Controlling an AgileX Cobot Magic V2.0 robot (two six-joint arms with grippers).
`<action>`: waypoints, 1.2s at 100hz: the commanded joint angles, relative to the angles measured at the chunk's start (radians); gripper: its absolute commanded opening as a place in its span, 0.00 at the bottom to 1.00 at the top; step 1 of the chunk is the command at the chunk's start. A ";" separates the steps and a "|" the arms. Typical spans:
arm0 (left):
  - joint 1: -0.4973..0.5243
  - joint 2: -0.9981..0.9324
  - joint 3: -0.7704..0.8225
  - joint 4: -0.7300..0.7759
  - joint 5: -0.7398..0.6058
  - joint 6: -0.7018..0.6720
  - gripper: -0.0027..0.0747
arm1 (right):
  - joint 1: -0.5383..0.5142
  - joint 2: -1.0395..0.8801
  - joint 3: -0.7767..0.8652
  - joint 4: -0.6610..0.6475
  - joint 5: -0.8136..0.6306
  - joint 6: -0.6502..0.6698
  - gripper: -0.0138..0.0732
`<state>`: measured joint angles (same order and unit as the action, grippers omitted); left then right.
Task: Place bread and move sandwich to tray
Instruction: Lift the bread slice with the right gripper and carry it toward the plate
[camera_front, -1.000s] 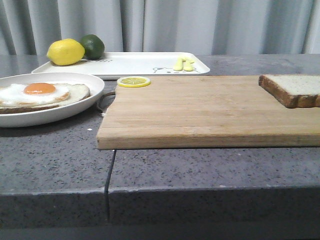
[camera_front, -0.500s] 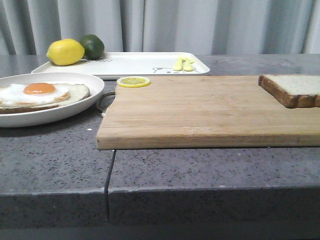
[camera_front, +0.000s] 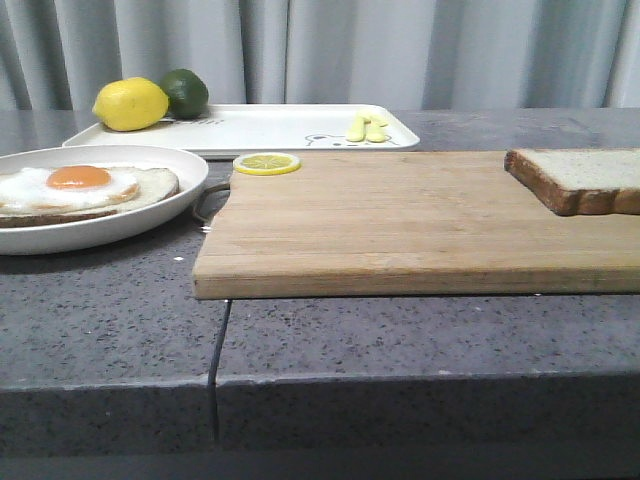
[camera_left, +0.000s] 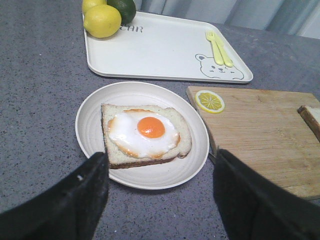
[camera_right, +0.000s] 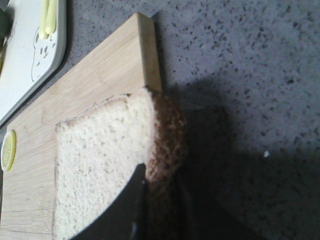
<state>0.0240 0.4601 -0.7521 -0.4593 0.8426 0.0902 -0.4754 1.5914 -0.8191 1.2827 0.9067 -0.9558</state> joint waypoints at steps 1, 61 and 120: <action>0.000 0.016 -0.035 -0.031 -0.068 0.001 0.57 | 0.000 -0.058 -0.026 0.050 0.076 -0.017 0.13; 0.000 0.016 -0.035 -0.031 -0.066 0.001 0.57 | 0.334 -0.312 -0.032 0.461 -0.001 0.052 0.13; 0.000 0.016 -0.035 -0.031 -0.066 0.001 0.57 | 0.933 -0.162 -0.245 0.598 -0.468 0.078 0.13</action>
<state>0.0240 0.4601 -0.7521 -0.4593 0.8426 0.0902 0.4314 1.4124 -0.9860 1.7911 0.4251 -0.9025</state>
